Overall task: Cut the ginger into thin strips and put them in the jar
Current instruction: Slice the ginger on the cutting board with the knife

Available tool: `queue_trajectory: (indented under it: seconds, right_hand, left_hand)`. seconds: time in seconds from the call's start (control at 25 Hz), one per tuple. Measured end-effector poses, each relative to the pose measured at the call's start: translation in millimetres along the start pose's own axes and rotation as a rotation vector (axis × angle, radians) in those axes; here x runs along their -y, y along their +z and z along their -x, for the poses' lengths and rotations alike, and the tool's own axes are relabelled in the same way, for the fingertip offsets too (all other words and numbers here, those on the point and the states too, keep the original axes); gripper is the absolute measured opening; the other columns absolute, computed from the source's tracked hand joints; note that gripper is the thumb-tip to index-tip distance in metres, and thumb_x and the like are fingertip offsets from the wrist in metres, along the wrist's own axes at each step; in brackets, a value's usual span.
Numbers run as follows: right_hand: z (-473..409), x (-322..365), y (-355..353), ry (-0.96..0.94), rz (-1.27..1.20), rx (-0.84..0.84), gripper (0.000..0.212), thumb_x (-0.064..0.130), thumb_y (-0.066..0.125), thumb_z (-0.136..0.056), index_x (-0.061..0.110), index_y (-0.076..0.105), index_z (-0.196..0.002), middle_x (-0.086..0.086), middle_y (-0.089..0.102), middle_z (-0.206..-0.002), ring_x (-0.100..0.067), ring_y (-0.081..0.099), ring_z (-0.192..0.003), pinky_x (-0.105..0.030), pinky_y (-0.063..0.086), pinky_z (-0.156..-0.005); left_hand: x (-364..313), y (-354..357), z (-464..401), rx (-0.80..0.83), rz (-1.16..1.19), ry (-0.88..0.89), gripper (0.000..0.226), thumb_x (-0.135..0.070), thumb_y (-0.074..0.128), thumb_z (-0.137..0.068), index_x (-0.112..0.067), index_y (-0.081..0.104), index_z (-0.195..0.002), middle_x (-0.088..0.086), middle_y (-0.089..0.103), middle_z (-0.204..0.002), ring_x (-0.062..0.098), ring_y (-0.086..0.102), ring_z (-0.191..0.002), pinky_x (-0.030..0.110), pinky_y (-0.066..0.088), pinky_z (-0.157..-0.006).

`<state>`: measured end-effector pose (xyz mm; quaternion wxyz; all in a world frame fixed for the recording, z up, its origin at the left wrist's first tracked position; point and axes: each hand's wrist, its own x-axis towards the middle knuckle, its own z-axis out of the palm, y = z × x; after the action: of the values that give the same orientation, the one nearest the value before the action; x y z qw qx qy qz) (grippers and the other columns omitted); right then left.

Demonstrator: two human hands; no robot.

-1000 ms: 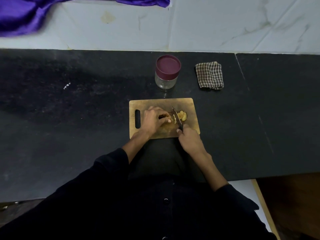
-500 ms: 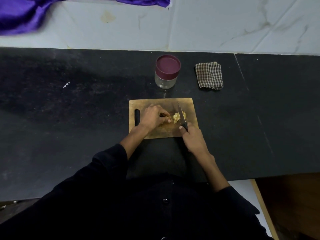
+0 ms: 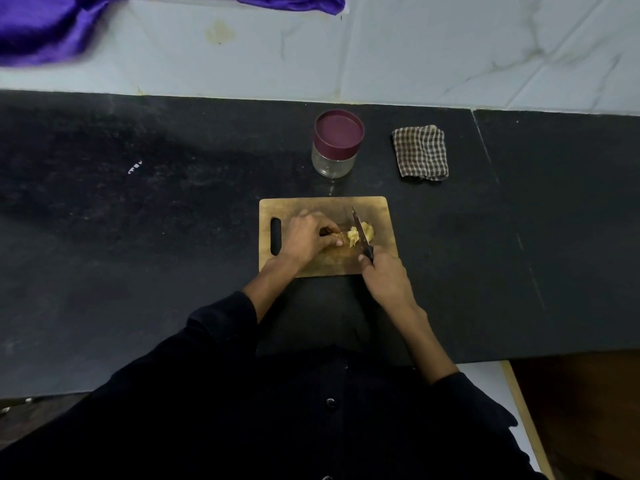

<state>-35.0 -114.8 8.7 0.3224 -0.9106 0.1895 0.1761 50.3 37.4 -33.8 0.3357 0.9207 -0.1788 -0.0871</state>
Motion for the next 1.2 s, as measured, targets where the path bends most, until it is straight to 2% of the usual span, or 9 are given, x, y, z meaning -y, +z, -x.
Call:
queue_trajectory:
  seconds: [0.28,0.52,0.84,1.0,1.2]
  right_hand:
    - [5,5,15,-0.045,0.04,0.052,0.021,0.031,0.045,-0.103,0.013,0.054,-0.11,-0.007,0.062,-0.098,-0.024,0.063,-0.091,-0.047,0.053,-0.081]
    - [6,8,15,-0.034,0.085,0.049,0.02,0.03,0.044,-0.103,0.013,0.053,-0.11,-0.007,0.062,-0.098,-0.024,0.062,-0.092,-0.049,0.054,-0.082]
    - [12,16,11,-0.017,0.23,0.057,0.02,0.024,0.04,-0.104,0.01,0.049,-0.115,-0.01,0.062,-0.104,-0.027,0.06,-0.095,-0.04,0.042,-0.072]
    - [3,22,11,0.045,0.256,0.097,0.024,0.024,0.044,-0.102,0.008,0.051,-0.119,-0.012,0.062,-0.11,-0.028,0.061,-0.1,-0.039,0.044,-0.074]
    - [-1,16,11,0.043,0.211,0.106,0.024,0.027,0.042,-0.104,0.011,0.052,-0.118,-0.009,0.062,-0.105,-0.024,0.061,-0.094,-0.043,0.051,-0.079]
  left_hand:
    - [-1,1,3,-0.022,0.001,-0.015,0.027,-0.025,0.075,-0.079,-0.018,0.073,-0.105,-0.001,0.068,-0.111,0.017,0.054,-0.106,0.031,0.035,-0.097]
    - [-2,1,2,-0.009,0.014,-0.023,0.026,-0.023,0.076,-0.078,-0.017,0.073,-0.103,-0.001,0.069,-0.109,0.016,0.055,-0.106,0.034,0.038,-0.097]
    - [-3,2,1,-0.052,0.06,-0.041,0.023,-0.021,0.079,-0.073,-0.017,0.074,-0.095,-0.002,0.071,-0.101,0.013,0.058,-0.101,0.029,0.039,-0.094]
    - [-4,1,2,-0.044,0.072,-0.05,0.021,-0.019,0.079,-0.074,-0.017,0.075,-0.095,-0.002,0.071,-0.101,0.013,0.058,-0.102,0.03,0.041,-0.095]
    - [-4,1,2,-0.032,0.094,-0.066,0.021,-0.018,0.079,-0.074,-0.017,0.075,-0.095,-0.002,0.071,-0.101,0.013,0.057,-0.102,0.033,0.042,-0.095]
